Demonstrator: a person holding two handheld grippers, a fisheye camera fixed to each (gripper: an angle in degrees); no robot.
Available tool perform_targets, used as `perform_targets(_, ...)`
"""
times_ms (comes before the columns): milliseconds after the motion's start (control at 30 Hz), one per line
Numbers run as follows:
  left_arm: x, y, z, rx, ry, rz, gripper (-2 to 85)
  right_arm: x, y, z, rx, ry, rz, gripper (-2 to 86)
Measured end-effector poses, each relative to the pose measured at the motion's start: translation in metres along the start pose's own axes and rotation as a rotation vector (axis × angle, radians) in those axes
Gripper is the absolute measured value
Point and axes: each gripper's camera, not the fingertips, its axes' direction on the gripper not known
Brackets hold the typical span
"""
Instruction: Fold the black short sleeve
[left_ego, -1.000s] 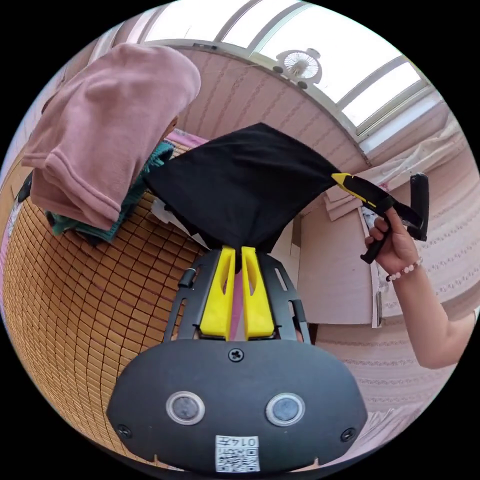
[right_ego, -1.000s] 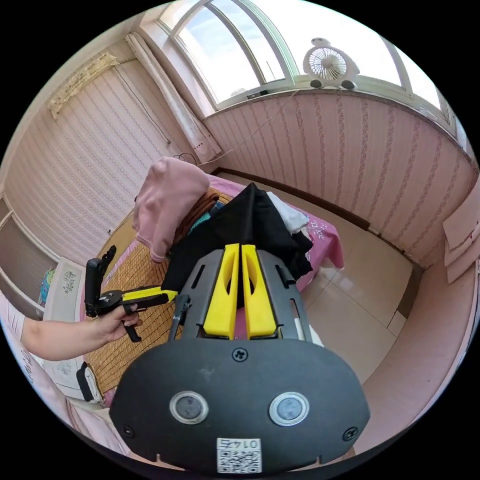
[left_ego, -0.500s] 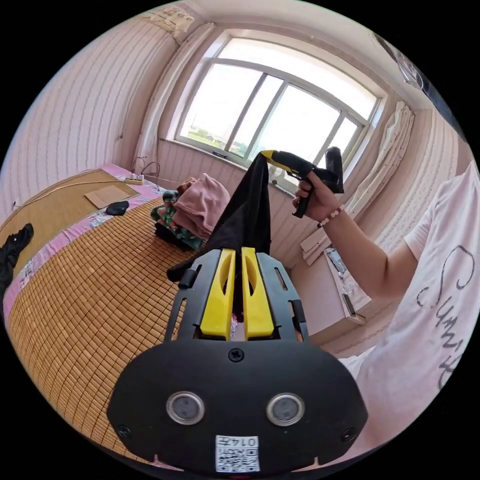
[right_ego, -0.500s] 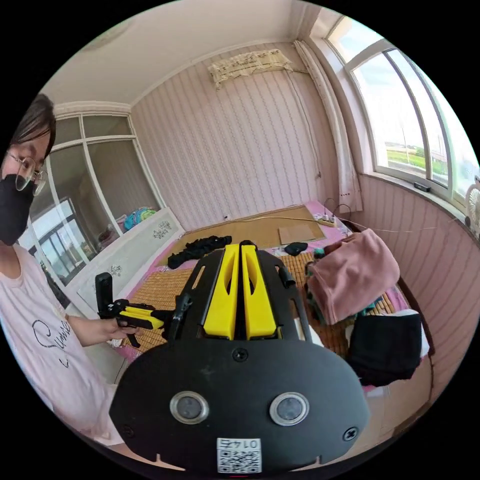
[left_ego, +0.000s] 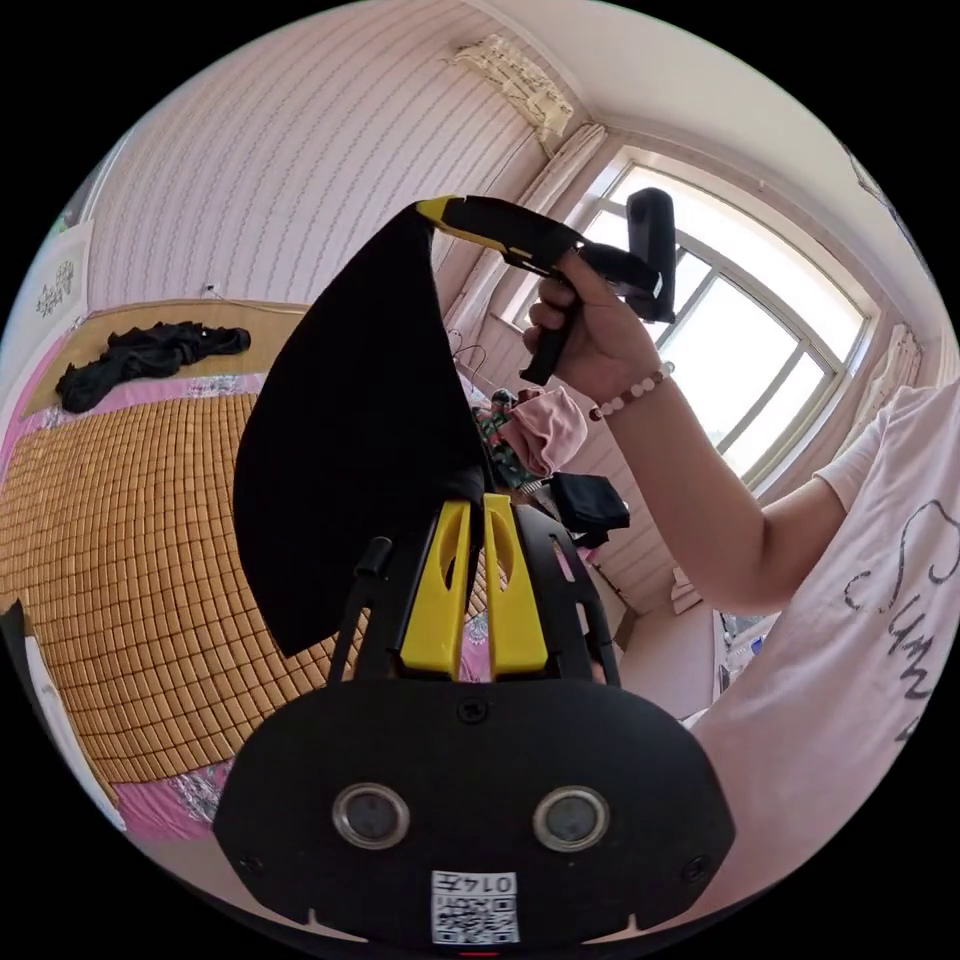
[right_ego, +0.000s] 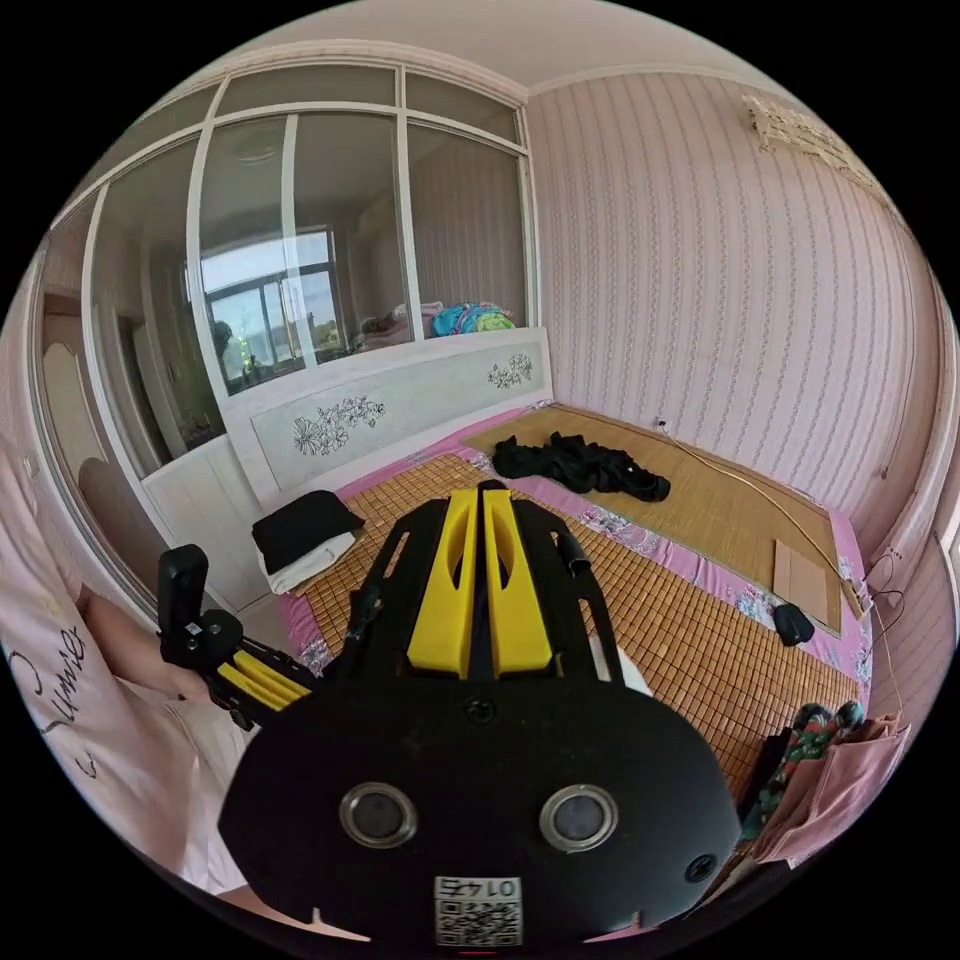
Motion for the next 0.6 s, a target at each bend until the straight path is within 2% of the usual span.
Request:
perform_targets(67, -0.014, 0.010, 0.005, -0.068, -0.031, -0.030, -0.9, 0.011, 0.015, 0.010, -0.031, -0.010, 0.043, -0.8)
perform_targets(133, -0.019, 0.019, 0.006, -0.064, -0.017, -0.014, -0.9, 0.030, 0.029, 0.007, -0.030, -0.022, 0.108, -0.7)
perform_targets(200, -0.020, 0.030, 0.002, 0.022, 0.038, 0.001, -0.8, 0.057, 0.037, -0.008, 0.022, -0.085, 0.211, -0.3)
perform_targets(300, -0.030, 0.047, -0.012, 0.194, 0.001, -0.071, -0.7, 0.069, 0.038, 0.000, 0.170, -0.190, 0.265, 0.4)
perform_targets(433, -0.073, 0.088, -0.016, 0.249, -0.009, -0.188, -0.8, 0.064, 0.030, 0.085, -0.010, -0.226, 0.212, 1.8)
perform_targets(500, -0.103, 0.118, -0.018, 0.186, -0.102, -0.241, -0.9, 0.060, 0.038, 0.125, -0.128, -0.209, 0.222, 4.5)
perform_targets(600, -0.137, 0.150, -0.027, 0.080, -0.227, -0.335, -0.9, 0.062, 0.055, 0.126, -0.163, -0.079, 0.238, 6.9)
